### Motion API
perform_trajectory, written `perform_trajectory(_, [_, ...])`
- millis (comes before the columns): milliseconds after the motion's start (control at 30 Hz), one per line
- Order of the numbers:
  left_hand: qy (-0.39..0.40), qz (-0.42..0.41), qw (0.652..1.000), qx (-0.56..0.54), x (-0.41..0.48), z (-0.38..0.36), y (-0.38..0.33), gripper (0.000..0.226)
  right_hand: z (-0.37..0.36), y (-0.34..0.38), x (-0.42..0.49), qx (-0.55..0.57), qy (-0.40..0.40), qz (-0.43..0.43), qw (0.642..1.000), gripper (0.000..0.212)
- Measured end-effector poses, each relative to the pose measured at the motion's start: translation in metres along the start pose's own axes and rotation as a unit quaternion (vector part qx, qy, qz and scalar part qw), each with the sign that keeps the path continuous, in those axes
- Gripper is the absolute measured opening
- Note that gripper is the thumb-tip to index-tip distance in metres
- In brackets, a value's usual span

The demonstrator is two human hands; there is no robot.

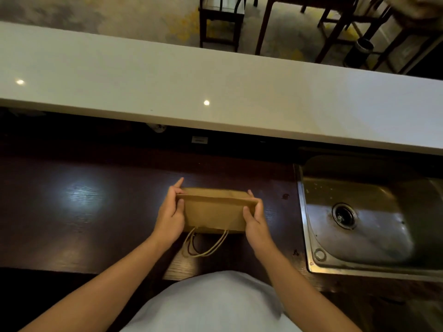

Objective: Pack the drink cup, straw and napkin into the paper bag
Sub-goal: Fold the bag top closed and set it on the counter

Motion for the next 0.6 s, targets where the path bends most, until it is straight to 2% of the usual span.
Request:
perform_trajectory(167, [-0.003,-0.095,0.995,0.013,0.006,0.026,-0.059,0.041,0.011,0.065,0.001,-0.053,-0.012,0.076,0.996,0.034])
perform_trajectory(267, [0.021,-0.149,0.989,0.013,0.011,0.046,-0.101,0.046,0.028,0.125,0.005,-0.092,-0.012,0.158,0.983,0.041])
perform_trajectory(333, [0.043,-0.187,0.981,0.005,0.015,0.060,-0.129,0.038,0.040,0.168,0.009,-0.114,-0.007,0.208,0.971,0.042])
perform_trajectory(433, [0.077,-0.238,0.968,-0.006,0.024,0.075,-0.182,0.013,0.056,0.232,0.026,-0.132,-0.002,0.258,0.957,0.037])
perform_trajectory(600, [0.048,-0.300,0.951,0.061,0.060,0.096,-0.272,0.016,0.070,0.311,0.079,-0.140,0.017,0.271,0.952,0.022])
Point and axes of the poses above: each hand's wrist, its own x-axis towards the middle knuckle, its own z-axis out of the back of the hand, y = z × x, the point moved 8 cm from there along x, towards the middle knuckle, and after that the axes turned 9 degrees about z, right-handed, at the moved point
